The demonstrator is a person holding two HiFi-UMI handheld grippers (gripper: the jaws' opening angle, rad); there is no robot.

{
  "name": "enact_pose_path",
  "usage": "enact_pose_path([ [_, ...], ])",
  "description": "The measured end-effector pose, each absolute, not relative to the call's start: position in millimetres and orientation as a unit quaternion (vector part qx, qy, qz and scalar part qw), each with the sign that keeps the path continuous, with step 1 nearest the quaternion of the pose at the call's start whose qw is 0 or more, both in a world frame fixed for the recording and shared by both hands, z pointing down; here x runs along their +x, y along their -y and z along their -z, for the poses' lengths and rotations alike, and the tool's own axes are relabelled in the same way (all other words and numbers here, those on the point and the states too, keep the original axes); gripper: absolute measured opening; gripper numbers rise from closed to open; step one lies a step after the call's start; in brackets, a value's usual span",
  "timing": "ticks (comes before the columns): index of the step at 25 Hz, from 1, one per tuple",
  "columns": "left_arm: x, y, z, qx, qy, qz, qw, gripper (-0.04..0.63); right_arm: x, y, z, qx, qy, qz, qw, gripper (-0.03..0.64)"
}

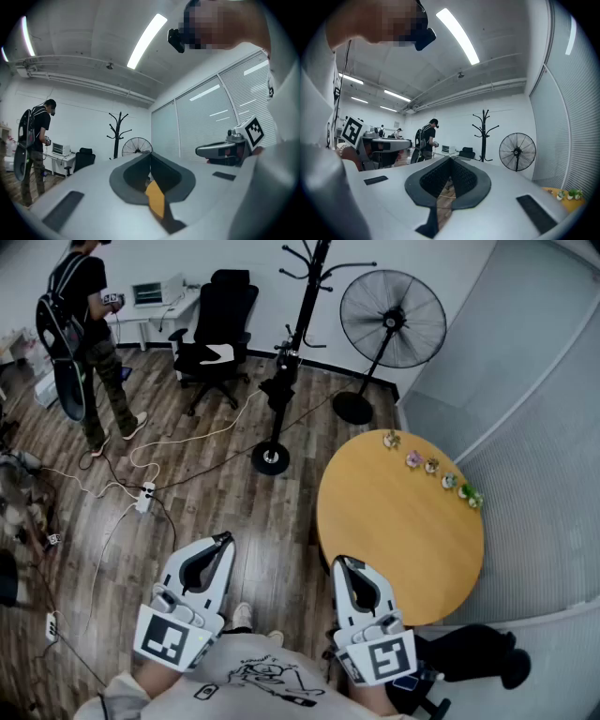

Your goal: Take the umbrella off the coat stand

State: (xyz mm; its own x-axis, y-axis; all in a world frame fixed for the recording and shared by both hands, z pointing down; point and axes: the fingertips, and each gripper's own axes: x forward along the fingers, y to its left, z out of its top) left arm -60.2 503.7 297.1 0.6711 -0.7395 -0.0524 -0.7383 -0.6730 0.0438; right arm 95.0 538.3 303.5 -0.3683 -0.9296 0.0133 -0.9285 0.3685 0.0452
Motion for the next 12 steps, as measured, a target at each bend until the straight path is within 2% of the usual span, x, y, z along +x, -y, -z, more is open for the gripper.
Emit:
enact_pose_path([
  [5,-58.7,-499.4,-288.2,0.913,0.406,0.042,-0.013,0.009,99.5,-535.6,-301.4,0.566,0.824,0.021,0.012,0.015],
  [12,-65.3,-491.0,-288.6,0.915,0.402,0.040,-0.004,0.009,91.9,-526.9,-299.2,0.565,0.825,0.018,0.019,0.015],
])
